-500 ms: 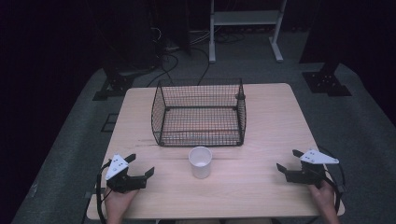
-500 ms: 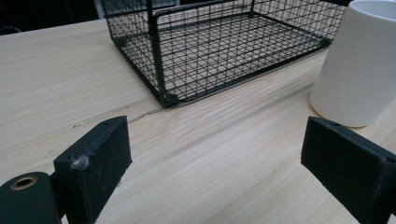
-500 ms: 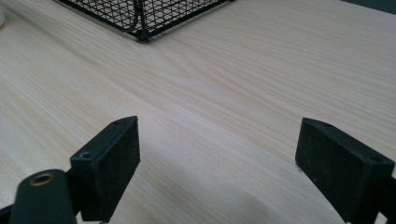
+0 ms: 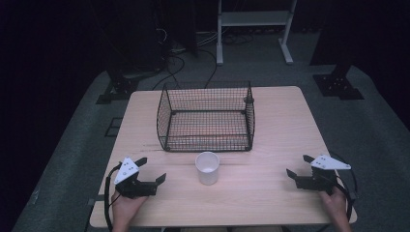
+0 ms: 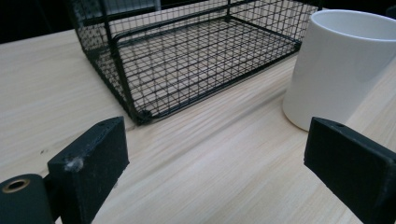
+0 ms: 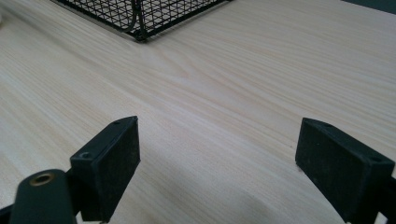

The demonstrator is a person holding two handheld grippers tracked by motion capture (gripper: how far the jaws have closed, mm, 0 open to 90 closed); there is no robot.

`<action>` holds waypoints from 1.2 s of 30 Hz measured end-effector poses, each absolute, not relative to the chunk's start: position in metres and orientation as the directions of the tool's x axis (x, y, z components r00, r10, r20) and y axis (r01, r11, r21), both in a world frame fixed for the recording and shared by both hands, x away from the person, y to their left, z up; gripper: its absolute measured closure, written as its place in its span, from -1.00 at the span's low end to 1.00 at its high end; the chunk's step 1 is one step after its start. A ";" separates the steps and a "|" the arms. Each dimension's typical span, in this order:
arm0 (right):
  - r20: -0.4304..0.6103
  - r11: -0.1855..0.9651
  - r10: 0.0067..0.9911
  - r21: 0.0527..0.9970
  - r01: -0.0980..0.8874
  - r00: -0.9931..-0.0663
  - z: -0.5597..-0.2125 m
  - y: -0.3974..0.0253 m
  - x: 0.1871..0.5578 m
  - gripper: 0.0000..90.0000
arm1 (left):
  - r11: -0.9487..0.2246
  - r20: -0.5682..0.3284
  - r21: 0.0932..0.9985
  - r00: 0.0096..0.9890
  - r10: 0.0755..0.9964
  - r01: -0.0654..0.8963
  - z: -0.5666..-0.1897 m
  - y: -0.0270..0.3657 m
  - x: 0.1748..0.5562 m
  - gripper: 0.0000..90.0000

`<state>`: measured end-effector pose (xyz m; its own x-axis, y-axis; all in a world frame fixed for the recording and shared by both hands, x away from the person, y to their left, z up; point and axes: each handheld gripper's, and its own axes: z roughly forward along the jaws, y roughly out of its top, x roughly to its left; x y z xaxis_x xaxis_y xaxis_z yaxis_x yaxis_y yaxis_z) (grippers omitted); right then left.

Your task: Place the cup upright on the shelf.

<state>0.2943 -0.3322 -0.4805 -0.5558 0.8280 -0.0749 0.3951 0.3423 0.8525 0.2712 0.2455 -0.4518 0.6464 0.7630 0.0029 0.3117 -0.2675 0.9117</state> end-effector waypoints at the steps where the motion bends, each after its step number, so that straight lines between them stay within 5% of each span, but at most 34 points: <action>1: -0.074 0.343 0.828 0.852 0.396 -0.556 -0.481 -0.332 0.294 -0.71 | -0.267 -0.001 0.911 0.652 0.758 0.313 -0.451 0.244 0.272 -0.89; 36: -0.076 0.344 0.828 0.850 0.398 -0.555 -0.481 -0.332 0.295 -0.71 | -0.443 0.019 0.856 0.841 0.541 0.266 -0.420 0.176 0.285 -0.95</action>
